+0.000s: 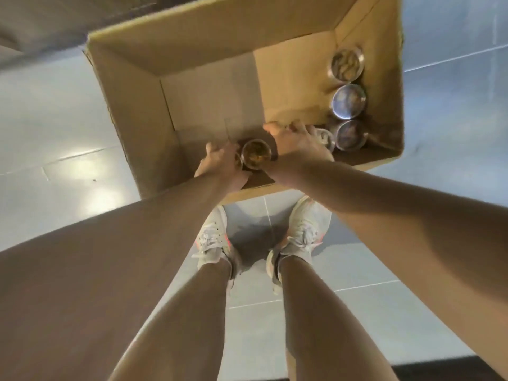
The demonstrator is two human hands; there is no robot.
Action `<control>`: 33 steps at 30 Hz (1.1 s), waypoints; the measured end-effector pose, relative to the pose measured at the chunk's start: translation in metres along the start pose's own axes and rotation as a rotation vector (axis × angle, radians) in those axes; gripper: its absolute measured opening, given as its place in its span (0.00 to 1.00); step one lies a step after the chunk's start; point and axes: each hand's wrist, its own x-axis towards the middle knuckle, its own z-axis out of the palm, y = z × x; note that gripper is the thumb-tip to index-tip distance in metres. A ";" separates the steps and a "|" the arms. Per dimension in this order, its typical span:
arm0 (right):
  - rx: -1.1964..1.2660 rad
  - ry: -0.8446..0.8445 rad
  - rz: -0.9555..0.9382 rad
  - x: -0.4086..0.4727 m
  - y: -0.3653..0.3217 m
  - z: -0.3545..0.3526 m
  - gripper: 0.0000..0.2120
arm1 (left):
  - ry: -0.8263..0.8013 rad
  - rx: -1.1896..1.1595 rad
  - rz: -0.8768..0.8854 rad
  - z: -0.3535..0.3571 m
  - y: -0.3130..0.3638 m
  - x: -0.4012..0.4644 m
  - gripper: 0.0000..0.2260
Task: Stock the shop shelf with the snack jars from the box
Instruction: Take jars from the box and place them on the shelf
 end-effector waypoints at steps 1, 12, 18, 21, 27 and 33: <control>0.009 -0.017 0.004 0.009 -0.001 0.007 0.33 | 0.004 -0.026 -0.002 0.007 -0.003 0.008 0.27; -0.006 -0.105 0.077 0.061 -0.023 0.036 0.39 | 0.043 -0.095 0.018 -0.010 -0.026 0.035 0.27; -0.024 -0.190 0.154 0.080 -0.033 0.067 0.40 | 0.135 -0.055 0.077 -0.039 -0.051 0.027 0.24; 0.045 -0.128 0.116 0.080 -0.030 0.075 0.32 | 0.119 -0.067 0.085 -0.051 -0.056 0.019 0.24; 0.138 0.060 0.013 0.051 -0.019 0.039 0.31 | 0.124 -0.060 0.114 -0.076 -0.044 -0.013 0.26; 0.155 0.301 -0.134 -0.033 0.011 -0.052 0.28 | 0.158 -0.077 0.217 -0.121 0.012 -0.088 0.28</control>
